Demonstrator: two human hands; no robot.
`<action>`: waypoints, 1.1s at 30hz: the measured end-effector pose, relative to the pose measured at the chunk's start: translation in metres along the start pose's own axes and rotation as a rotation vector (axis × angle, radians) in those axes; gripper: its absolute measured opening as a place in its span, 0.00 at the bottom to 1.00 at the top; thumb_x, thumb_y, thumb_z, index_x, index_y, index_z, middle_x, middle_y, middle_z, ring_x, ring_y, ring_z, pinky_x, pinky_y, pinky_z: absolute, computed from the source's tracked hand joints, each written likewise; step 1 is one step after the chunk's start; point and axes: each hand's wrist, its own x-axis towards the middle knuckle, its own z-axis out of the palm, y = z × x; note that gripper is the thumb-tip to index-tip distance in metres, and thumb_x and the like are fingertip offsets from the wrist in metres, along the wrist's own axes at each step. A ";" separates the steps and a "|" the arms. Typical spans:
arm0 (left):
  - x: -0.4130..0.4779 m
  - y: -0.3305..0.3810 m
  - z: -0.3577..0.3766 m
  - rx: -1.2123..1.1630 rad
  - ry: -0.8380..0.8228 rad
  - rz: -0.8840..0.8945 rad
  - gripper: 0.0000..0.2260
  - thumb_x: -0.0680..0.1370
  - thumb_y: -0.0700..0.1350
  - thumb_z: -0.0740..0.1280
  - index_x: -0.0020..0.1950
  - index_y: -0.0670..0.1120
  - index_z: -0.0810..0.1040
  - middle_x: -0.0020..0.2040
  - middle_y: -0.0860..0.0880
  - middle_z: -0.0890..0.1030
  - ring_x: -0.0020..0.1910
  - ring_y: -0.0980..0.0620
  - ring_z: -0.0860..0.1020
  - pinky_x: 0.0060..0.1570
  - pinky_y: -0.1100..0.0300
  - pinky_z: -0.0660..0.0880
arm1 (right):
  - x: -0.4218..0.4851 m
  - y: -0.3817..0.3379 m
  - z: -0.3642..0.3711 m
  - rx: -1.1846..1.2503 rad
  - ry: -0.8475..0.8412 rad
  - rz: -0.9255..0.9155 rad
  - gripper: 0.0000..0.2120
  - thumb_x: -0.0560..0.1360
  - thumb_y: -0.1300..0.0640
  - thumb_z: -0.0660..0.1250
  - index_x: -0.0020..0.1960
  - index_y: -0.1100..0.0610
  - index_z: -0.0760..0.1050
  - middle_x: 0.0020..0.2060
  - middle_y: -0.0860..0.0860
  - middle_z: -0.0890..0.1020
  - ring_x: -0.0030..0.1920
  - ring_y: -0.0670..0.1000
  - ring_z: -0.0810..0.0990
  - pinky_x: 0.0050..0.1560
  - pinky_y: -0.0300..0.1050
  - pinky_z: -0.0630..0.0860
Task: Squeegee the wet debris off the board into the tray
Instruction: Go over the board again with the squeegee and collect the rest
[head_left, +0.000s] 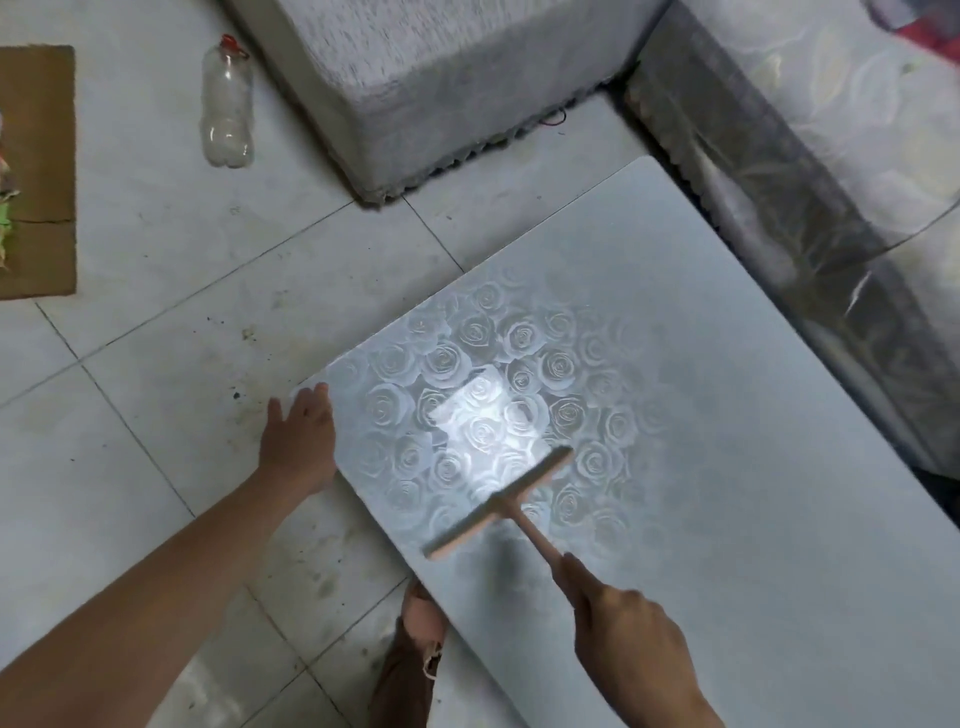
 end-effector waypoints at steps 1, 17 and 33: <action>-0.003 0.003 0.002 -0.033 0.045 -0.006 0.31 0.80 0.47 0.56 0.78 0.38 0.45 0.78 0.43 0.40 0.78 0.46 0.45 0.74 0.43 0.49 | -0.004 0.007 -0.002 -0.006 -0.012 0.023 0.21 0.80 0.51 0.50 0.70 0.34 0.54 0.45 0.52 0.82 0.47 0.55 0.82 0.38 0.46 0.68; -0.071 0.170 0.051 -0.653 0.445 0.080 0.20 0.77 0.37 0.63 0.70 0.38 0.71 0.59 0.40 0.77 0.57 0.39 0.75 0.52 0.48 0.75 | 0.009 0.027 0.053 0.290 -0.017 -0.177 0.21 0.82 0.51 0.50 0.73 0.37 0.57 0.49 0.55 0.80 0.50 0.58 0.79 0.45 0.47 0.73; -0.130 0.247 0.059 -0.843 0.630 0.178 0.17 0.76 0.34 0.63 0.63 0.44 0.78 0.52 0.42 0.80 0.50 0.39 0.77 0.48 0.46 0.77 | -0.052 0.122 0.055 0.387 0.099 -0.275 0.20 0.81 0.44 0.50 0.72 0.40 0.63 0.48 0.51 0.82 0.50 0.54 0.80 0.46 0.47 0.72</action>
